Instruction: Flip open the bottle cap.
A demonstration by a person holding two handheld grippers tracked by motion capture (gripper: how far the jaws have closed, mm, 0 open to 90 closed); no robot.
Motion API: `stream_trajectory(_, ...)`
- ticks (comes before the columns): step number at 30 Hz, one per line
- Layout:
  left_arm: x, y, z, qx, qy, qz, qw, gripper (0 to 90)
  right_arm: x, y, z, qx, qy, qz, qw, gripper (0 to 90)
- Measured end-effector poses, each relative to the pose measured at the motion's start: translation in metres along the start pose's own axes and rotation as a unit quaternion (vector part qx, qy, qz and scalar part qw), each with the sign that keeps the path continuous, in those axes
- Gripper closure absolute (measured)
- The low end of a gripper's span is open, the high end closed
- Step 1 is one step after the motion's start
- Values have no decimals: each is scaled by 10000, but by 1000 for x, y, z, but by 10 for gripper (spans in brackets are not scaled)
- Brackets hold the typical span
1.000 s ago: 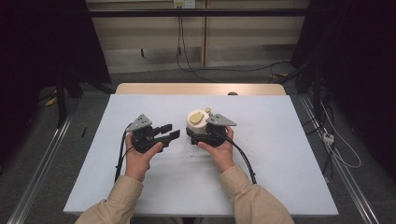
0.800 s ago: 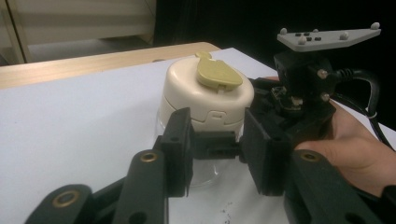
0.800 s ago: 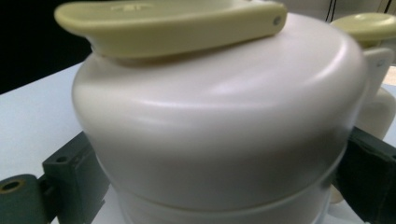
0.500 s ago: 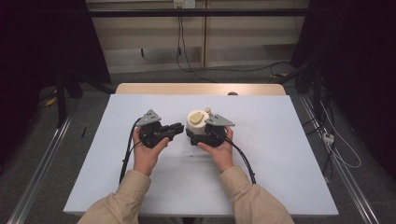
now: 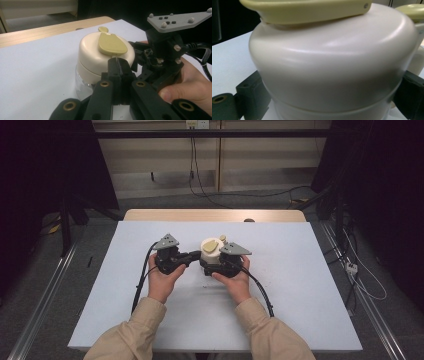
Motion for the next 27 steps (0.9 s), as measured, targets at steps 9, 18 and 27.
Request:
stream_trajectory(9, -2, -2, 7, -46, 100, 48, 9999, 900, 0, 0, 0, 1, -4, 8, 10000, 49)
stream_trajectory(18, -1, 0, 10, -67, 134, -6, 9999, 900, 0, 0, 0, 2, -1, 8, 10000, 49)
stream_trajectory(27, -3, -2, 13, -91, 140, 20, 9999, 900, 0, 0, 0, 4, 1, 10, 10000, 49)
Point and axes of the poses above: each handheld gripper's, and its own axes: z roughly forward along the jaws, x roughly out of its underside, y roughly to its left, the point moved 8 cm from there along z, roughly forward along the jaws, and after that the axes turned 1 degree about y, right-handed, at the moved point
